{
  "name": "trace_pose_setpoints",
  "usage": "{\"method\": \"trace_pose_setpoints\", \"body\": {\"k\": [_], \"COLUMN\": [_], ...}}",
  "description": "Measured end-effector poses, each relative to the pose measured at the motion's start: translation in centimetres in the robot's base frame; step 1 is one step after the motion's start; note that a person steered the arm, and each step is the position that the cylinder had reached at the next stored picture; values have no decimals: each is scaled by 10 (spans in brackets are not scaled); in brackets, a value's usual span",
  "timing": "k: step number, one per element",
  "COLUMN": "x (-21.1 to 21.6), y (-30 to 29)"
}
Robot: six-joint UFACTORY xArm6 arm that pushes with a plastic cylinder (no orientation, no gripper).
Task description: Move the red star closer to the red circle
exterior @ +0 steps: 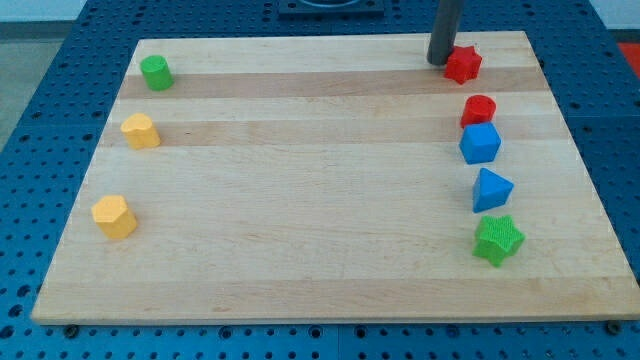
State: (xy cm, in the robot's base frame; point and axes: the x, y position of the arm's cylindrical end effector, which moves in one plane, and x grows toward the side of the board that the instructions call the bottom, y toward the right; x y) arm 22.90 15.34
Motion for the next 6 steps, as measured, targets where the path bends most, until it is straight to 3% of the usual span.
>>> {"method": "trace_pose_setpoints", "body": {"k": [1,2,3,4,6], "x": [-2,43,57,31,41], "y": [41,66,49,50,-16]}}
